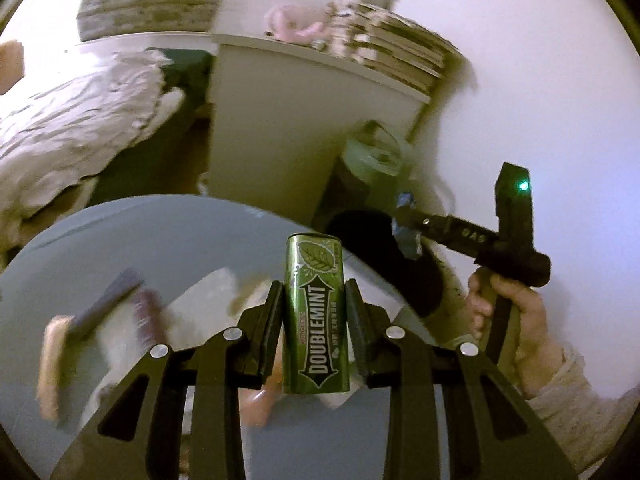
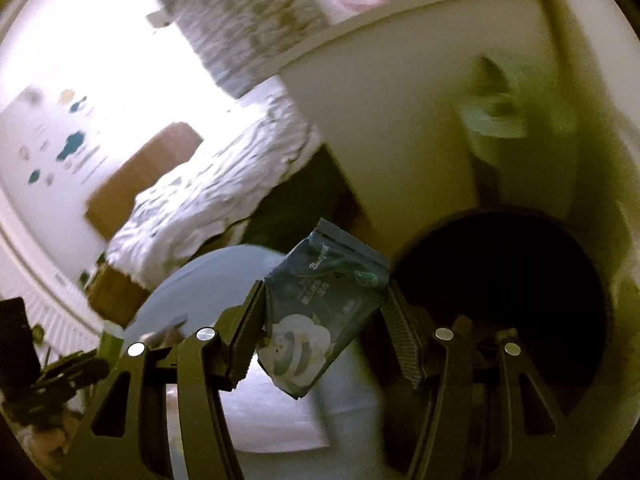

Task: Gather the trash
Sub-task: 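Carry the tin and snack bag over the bin and open both tools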

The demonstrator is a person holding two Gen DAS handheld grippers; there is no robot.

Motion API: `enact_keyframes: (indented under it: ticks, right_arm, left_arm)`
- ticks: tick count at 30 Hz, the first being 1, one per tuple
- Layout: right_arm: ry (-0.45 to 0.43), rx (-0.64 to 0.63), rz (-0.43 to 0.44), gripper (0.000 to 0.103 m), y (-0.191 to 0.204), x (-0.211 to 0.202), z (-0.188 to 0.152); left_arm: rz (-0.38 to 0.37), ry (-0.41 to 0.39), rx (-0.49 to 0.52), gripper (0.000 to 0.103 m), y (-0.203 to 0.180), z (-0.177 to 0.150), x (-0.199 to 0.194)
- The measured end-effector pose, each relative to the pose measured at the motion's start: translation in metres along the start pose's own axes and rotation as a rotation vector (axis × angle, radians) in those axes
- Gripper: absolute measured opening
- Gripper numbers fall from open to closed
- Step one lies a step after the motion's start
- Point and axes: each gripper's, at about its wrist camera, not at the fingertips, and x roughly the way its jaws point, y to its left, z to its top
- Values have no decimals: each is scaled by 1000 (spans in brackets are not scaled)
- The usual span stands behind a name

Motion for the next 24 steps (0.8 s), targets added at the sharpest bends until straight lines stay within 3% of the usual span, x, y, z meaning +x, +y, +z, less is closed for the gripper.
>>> enact_keyframes:
  ticks: [12,19,24]
  right_arm:
    - [-10,161,-105,58,-91,11,-8]
    - [26,281,-157,58,-129,17,-14]
    - [25,307,-169,58,-139,15,-19]
  left_arm:
    - [-157,69,43,31,-58,34,101]
    - [-188,126,32,31,-79,42,160]
    - [-194,154,31,31,-87,42,181]
